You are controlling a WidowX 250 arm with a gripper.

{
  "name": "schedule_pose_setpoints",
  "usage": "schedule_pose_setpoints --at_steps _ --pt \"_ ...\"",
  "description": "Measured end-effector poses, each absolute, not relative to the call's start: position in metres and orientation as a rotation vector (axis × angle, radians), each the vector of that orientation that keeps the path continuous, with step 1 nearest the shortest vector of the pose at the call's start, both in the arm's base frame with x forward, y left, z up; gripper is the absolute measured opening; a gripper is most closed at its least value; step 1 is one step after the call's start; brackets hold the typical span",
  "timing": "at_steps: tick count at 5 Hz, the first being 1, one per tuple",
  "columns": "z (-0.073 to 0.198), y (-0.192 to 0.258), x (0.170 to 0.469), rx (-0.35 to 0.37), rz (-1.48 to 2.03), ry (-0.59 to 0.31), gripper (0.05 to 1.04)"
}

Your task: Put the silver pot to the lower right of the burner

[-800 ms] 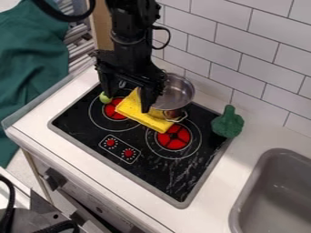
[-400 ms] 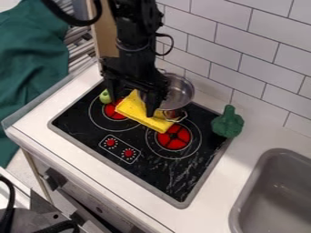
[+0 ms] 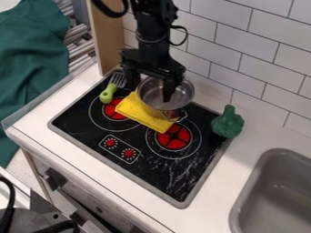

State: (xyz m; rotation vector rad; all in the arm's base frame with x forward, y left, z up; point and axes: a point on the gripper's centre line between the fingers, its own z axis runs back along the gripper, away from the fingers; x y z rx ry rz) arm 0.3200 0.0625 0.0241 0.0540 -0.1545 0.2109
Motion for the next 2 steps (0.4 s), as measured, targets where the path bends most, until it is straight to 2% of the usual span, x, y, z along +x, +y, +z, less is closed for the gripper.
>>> schedule_pose_setpoints --at_steps 1,2 --pt "0.006 0.067 0.337 0.024 0.28 -0.136 1.0" --pt "-0.009 0.083 0.34 0.021 0.352 -0.099 1.0"
